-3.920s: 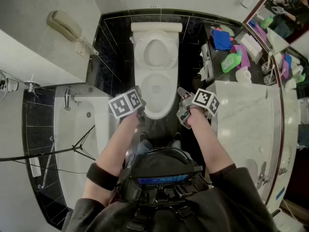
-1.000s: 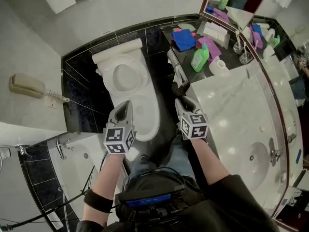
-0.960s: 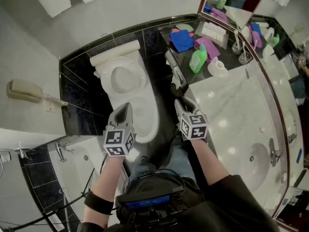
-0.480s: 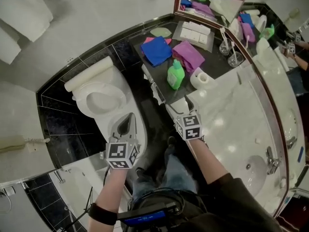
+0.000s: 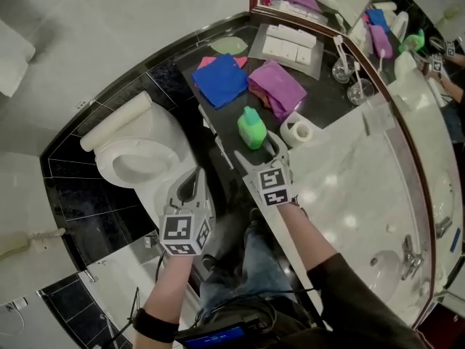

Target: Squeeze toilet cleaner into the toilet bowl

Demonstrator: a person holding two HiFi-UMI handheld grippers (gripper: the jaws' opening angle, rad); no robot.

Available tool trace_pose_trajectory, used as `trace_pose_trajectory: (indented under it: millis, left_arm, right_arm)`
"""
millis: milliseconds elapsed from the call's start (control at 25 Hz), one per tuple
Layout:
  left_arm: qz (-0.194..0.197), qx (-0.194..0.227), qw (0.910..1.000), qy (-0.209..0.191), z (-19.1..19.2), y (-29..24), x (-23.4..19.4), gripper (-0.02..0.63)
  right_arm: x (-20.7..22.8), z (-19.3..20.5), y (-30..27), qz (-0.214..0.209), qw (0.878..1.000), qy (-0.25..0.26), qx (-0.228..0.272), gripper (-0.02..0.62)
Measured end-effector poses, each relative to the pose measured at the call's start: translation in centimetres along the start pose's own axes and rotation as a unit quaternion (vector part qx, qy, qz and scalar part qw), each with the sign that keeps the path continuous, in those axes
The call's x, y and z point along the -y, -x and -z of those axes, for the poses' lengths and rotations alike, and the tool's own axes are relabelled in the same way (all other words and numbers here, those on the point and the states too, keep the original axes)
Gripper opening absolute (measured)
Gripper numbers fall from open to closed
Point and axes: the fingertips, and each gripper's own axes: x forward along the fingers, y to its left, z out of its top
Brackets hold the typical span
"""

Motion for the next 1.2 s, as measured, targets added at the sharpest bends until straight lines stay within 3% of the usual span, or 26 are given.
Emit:
trace_pose_trajectory:
  millis: [560, 1000, 1200]
  left_arm:
    - [-0.015, -0.022, 0.9996, 0.002, 1.3, -3.2, -0.1, 0.005]
    - [-0.020, -0.033, 0.9992, 0.009, 2.9, -4.1, -0.7, 0.005]
    - [-0.017, -0.037, 0.9991, 0.009, 3.1, -4.3, -0.6, 0.003]
  right_arm:
    - [1.1, -1.6, -4.1, -0.017, 0.998, -0.004, 0.066, 0.440]
    - [0.6, -4.5, -4.5, -0.015, 0.992, 0.008, 0.128, 0.384]
    - [1.1, -4.6, -4.3, -0.003, 0.991, 0.009, 0.134, 0.241]
